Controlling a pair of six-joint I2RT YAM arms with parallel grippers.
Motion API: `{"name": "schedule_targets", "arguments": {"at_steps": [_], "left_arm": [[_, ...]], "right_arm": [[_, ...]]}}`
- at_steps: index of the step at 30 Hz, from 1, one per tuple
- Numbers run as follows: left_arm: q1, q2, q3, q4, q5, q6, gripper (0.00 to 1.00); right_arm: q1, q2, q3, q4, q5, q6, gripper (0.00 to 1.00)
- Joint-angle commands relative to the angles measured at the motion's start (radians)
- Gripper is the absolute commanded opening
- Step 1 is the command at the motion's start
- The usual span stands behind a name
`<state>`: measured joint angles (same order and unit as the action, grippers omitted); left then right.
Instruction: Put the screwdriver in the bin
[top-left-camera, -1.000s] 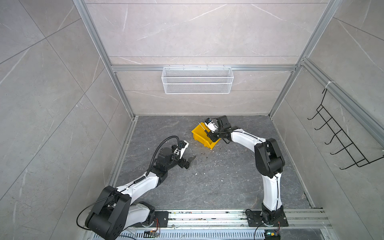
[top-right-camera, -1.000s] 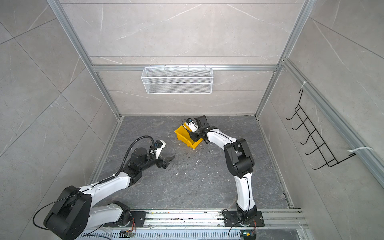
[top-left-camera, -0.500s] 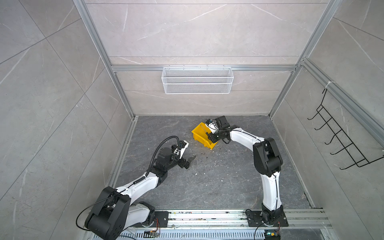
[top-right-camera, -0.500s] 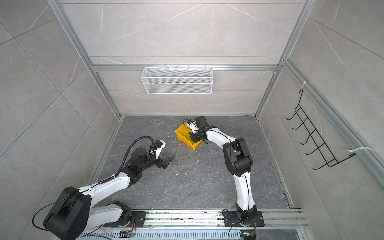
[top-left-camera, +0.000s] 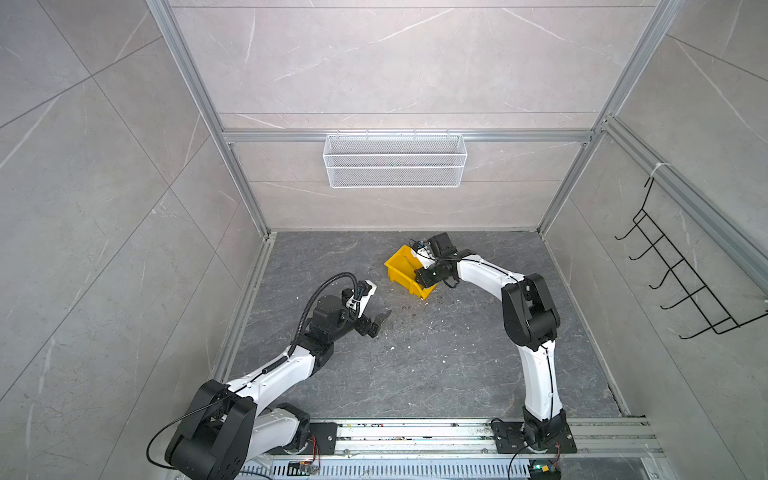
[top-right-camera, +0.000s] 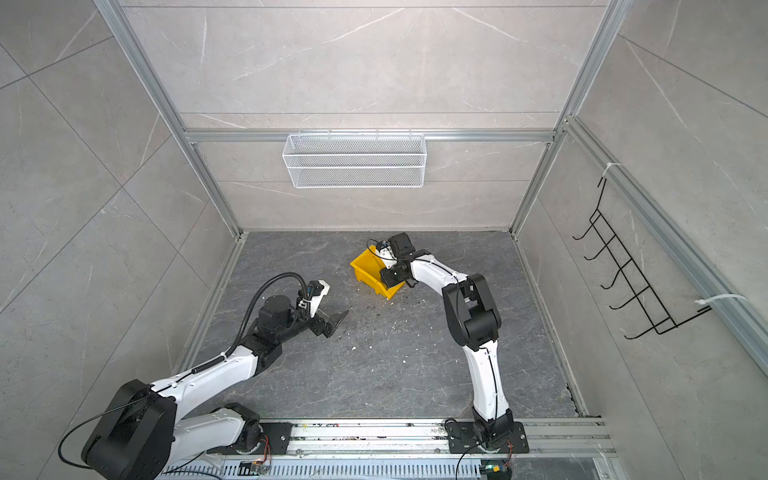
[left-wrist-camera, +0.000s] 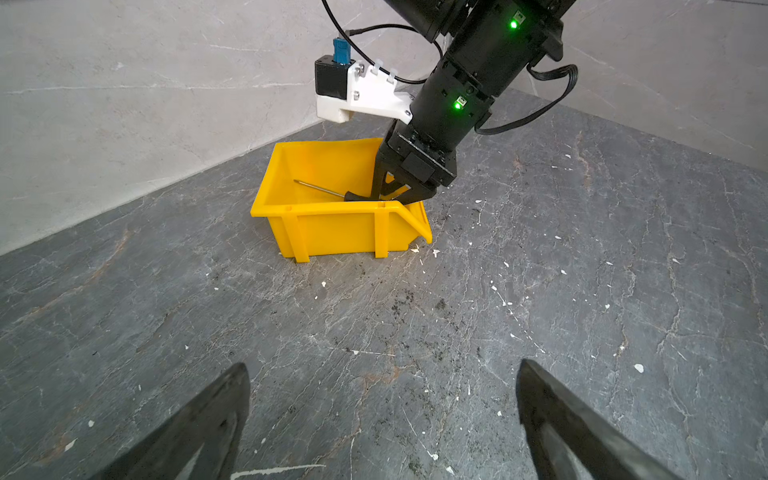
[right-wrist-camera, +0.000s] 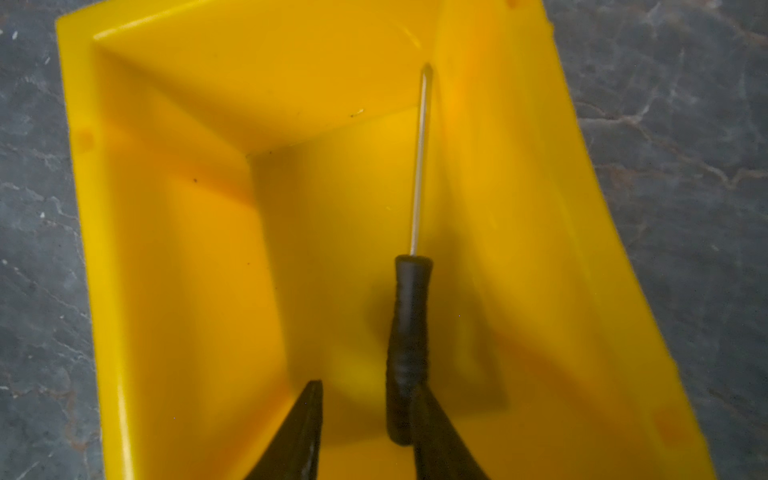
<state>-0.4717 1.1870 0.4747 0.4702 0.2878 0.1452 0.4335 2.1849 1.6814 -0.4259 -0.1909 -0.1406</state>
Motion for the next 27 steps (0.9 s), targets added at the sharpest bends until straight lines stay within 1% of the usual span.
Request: {"name": "schedule_targets", "arguments": {"at_steps": [1, 5, 7, 12, 13, 15, 17, 21, 24, 27], "left_arm": [[-0.004, -0.029, 0.005, 0.005, -0.026, 0.026, 1.0], [0.005, -0.033, 0.003, -0.008, -0.118, 0.015, 1.0], [0.021, -0.038, -0.003, -0.007, -0.147, 0.018, 1.0], [0.105, -0.056, -0.026, -0.001, -0.176, 0.012, 1.0], [0.123, -0.06, -0.032, 0.001, -0.191, 0.021, 1.0], [0.166, -0.064, -0.042, 0.009, -0.212, 0.035, 1.0], [0.213, -0.063, -0.055, 0.026, -0.226, 0.033, 1.0], [0.302, -0.045, -0.103, 0.106, -0.284, 0.031, 1.0], [0.34, -0.015, -0.131, 0.158, -0.359, 0.03, 1.0], [0.364, 0.026, -0.153, 0.213, -0.407, 0.015, 1.0]], "right_arm": [[0.007, -0.074, -0.035, 0.033, -0.005, 0.007, 0.44], [0.006, -0.162, -0.112, 0.104, 0.009, 0.014, 0.54], [0.007, -0.222, -0.18, 0.171, 0.013, 0.012, 0.63], [0.001, -0.364, -0.34, 0.328, 0.016, 0.017, 0.86], [-0.004, -0.402, -0.387, 0.369, 0.015, 0.017, 0.92], [-0.011, -0.465, -0.463, 0.439, 0.018, 0.022, 0.97], [-0.024, -0.529, -0.542, 0.517, 0.032, 0.028, 0.99], [-0.06, -0.663, -0.714, 0.658, 0.107, 0.035, 0.99], [-0.098, -0.769, -0.842, 0.739, 0.182, 0.045, 0.99], [-0.14, -0.862, -0.956, 0.777, 0.248, 0.044, 0.99]]}}
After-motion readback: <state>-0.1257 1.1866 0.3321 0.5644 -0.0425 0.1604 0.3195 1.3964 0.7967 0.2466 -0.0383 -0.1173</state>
